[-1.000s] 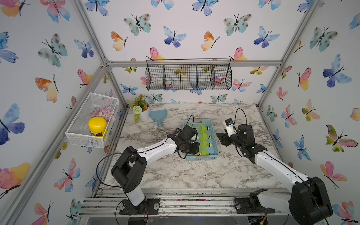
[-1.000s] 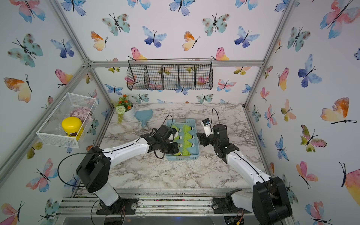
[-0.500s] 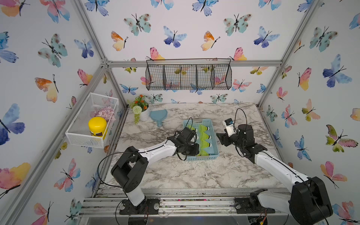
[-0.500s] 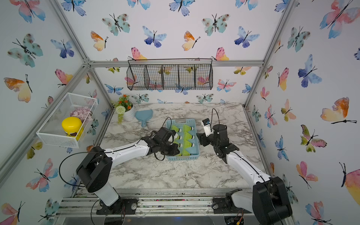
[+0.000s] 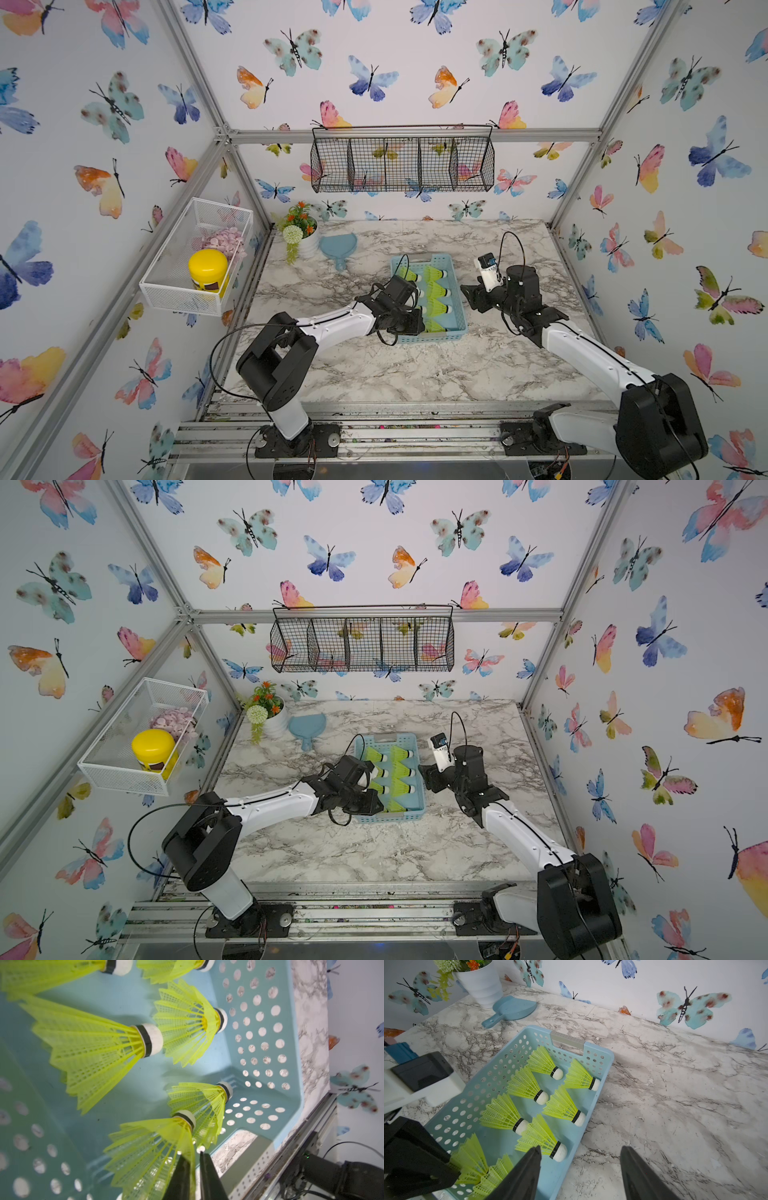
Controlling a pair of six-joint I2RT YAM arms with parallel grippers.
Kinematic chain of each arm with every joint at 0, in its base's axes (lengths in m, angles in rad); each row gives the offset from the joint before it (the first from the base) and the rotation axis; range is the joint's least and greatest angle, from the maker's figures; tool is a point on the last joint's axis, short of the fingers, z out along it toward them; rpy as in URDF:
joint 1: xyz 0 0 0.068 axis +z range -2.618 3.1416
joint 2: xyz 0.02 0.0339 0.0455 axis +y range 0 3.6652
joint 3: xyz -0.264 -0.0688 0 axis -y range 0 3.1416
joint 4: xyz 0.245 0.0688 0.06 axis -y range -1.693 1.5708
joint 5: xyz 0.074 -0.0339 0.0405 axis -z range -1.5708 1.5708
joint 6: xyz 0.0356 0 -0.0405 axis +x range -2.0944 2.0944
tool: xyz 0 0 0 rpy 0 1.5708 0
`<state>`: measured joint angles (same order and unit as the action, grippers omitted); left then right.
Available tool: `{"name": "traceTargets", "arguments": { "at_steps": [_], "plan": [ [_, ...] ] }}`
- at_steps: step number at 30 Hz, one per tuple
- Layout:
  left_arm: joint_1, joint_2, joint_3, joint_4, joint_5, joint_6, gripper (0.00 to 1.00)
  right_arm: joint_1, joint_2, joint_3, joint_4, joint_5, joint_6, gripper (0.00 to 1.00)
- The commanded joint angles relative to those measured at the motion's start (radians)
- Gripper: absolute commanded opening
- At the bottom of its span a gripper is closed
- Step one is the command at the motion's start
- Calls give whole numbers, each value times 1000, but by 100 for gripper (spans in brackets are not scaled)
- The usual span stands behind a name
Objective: Put the shuttlecocks into the storage box
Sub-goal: Place the shuttlecock in the storage box.
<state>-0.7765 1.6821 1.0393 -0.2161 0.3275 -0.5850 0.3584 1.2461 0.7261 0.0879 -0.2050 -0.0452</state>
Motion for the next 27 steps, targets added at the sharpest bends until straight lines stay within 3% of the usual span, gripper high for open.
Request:
{"name": "traceTargets", "arguments": {
  "at_steps": [1, 7, 17, 27],
  "plan": [
    [-7, -33, -3, -14, -18, 0, 27, -4, 8, -1, 7, -16, 5, 67],
    [-25, -38, 54, -104, -114, 37, 40, -4, 11, 1, 7, -20, 7, 67],
    [-86, -7, 184, -296, -285, 105, 47, -4, 5, -5, 6, -17, 6, 67],
    [-100, -60, 189, -355, -366, 124, 49, -4, -10, -12, 6, 20, 9, 67]
  ]
}}
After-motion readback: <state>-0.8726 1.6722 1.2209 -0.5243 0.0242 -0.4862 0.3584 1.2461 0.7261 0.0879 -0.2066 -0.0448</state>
